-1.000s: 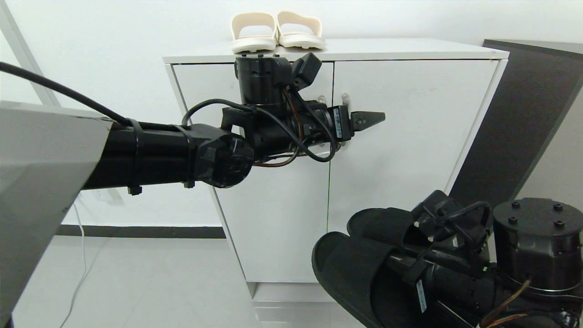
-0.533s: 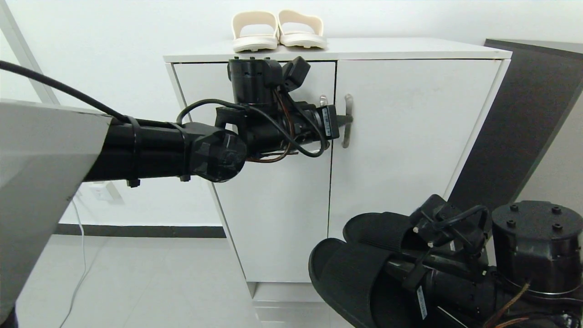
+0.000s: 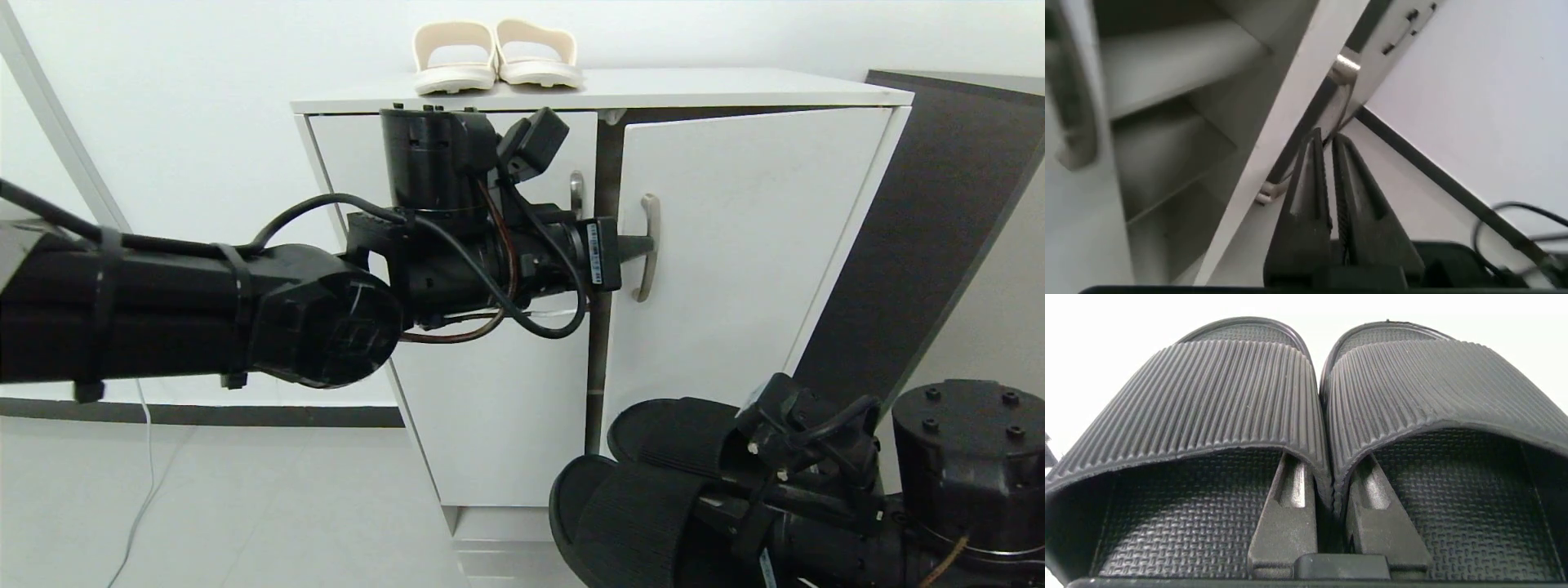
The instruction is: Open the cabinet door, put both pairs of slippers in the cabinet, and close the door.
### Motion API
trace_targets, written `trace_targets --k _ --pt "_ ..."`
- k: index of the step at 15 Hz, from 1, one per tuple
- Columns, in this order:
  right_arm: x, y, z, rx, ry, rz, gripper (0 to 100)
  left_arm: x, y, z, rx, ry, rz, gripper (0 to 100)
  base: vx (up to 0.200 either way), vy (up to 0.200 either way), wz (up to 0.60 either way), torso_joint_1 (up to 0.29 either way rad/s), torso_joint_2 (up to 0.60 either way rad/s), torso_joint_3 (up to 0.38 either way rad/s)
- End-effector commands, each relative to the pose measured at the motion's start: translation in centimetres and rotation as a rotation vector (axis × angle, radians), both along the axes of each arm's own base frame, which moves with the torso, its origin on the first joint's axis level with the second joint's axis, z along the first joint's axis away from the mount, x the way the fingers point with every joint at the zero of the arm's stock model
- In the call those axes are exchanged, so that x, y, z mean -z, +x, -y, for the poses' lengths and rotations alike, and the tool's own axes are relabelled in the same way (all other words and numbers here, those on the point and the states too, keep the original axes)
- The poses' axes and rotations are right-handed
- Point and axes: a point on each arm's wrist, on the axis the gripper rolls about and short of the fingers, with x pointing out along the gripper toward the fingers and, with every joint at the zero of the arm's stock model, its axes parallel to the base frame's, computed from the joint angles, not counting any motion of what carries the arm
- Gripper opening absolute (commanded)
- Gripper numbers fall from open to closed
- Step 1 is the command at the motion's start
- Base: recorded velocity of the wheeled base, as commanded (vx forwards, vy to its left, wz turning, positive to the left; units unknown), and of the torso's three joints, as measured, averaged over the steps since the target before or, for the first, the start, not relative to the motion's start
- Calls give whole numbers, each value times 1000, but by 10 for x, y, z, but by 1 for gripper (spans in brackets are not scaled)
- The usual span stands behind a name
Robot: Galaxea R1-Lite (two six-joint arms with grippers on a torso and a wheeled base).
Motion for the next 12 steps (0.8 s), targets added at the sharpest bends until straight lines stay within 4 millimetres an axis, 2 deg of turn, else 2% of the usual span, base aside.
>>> trace_targets --k 1,3,5,10,12 --pt "-1 -1 1 -4 2 2 0 -11 -15 -11 -3 -14 18 0 0 0 0 0 0 0" --pt "0 -2 2 -4 0 2 0 -19 -25 -21 -9 -24 29 0 0 0 0 0 0 0" --pt "-1 -4 2 -9 4 5 0 -22 -24 -29 -29 -28 35 0 0 0 0 0 0 0" --pt "-3 -7 3 -18 10 10 0 -10 10 -47 -119 -23 -4 0 0 0 0 0 0 0" --pt "-2 -7 2 -20 6 7 0 -12 22 -46 -131 -41 -4 0 0 0 0 0 0 0"
